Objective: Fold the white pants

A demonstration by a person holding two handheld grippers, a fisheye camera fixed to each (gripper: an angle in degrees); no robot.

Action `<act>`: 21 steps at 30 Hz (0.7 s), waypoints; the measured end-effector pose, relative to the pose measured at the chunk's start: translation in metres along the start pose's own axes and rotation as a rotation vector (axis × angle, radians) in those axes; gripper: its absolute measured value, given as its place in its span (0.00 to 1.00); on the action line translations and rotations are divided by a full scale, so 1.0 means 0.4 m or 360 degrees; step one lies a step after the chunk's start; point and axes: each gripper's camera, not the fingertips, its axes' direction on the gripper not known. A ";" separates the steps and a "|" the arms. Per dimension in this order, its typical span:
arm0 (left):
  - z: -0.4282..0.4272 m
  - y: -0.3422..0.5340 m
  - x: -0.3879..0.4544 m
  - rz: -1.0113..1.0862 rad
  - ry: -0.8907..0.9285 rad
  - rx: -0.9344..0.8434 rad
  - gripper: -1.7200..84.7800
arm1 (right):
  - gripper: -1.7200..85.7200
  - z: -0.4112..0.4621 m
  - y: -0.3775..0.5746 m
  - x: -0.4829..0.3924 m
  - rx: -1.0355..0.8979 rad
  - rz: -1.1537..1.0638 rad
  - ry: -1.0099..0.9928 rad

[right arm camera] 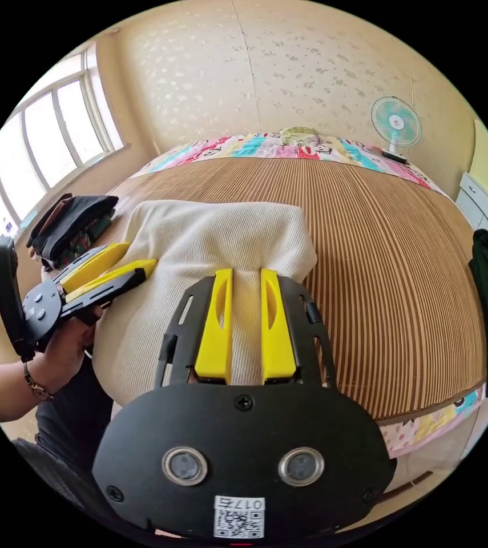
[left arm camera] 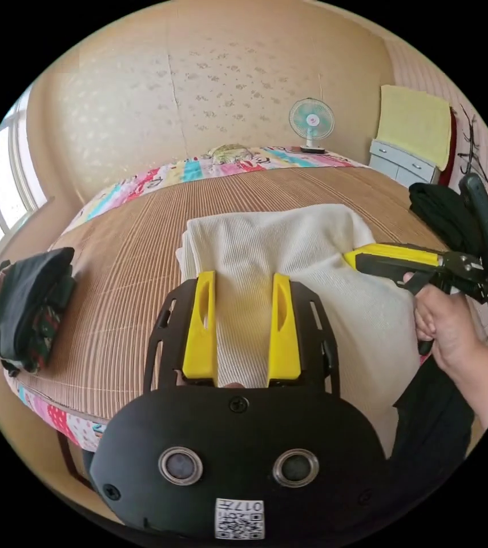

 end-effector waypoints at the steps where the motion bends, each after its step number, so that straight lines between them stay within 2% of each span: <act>1: 0.000 -0.013 -0.013 -0.0041 0.0051 -0.0029 0.18 | 0.11 0.003 -0.031 -0.010 -0.0076 0.0000 -0.0008; 3: -0.025 -0.083 -0.053 -0.0145 0.0190 -0.0154 0.16 | 0.10 -0.020 -0.096 -0.029 -0.0210 0.0035 0.0011; 4: -0.039 -0.100 -0.061 -0.0176 0.0211 -0.0168 0.15 | 0.08 -0.068 -0.129 -0.041 -0.0155 0.0145 0.0030; 5: -0.078 -0.130 -0.077 -0.0249 0.0245 -0.0120 0.14 | 0.08 -0.101 -0.139 -0.049 -0.0070 0.0187 0.0022; 7: -0.139 -0.168 -0.085 -0.0283 0.0276 0.0065 0.14 | 0.09 -0.209 -0.165 -0.109 0.0300 0.0122 -0.0065; 8: -0.156 -0.197 -0.083 -0.0291 0.0265 0.0141 0.14 | 0.09 -0.218 -0.176 -0.124 0.0338 0.0099 -0.0049; 10: -0.120 -0.248 -0.088 -0.0348 0.0319 0.0100 0.13 | 0.11 -0.158 -0.235 -0.168 0.0250 0.0042 0.0102; 11: -0.052 -0.275 -0.095 -0.0394 0.0391 -0.0020 0.13 | 0.11 -0.120 -0.247 -0.171 0.0184 0.0036 0.0128; 12: 0.049 -0.287 -0.102 -0.0452 0.0374 -0.0227 0.11 | 0.11 -0.014 -0.260 -0.169 -0.0013 0.0012 0.0155; 13: 0.102 -0.282 -0.105 -0.0479 0.0324 -0.0318 0.10 | 0.12 0.105 -0.250 -0.156 -0.0234 0.0000 0.0143; 14: 0.170 -0.253 -0.105 -0.0475 0.0305 -0.0306 0.08 | 0.12 0.135 -0.238 -0.149 -0.0235 0.0002 0.0133; 16: 0.165 -0.230 -0.104 -0.0487 0.0288 -0.0151 0.07 | 0.11 0.133 -0.228 -0.145 -0.0127 0.0042 0.0109; 18: 0.166 -0.243 -0.086 -0.0432 0.0226 -0.0134 0.07 | 0.11 0.137 -0.217 -0.175 -0.0093 -0.0022 0.0193; 21: 0.187 -0.259 -0.115 -0.0480 0.0297 -0.0151 0.07 | 0.11 0.154 -0.209 -0.217 -0.0071 -0.0115 0.0353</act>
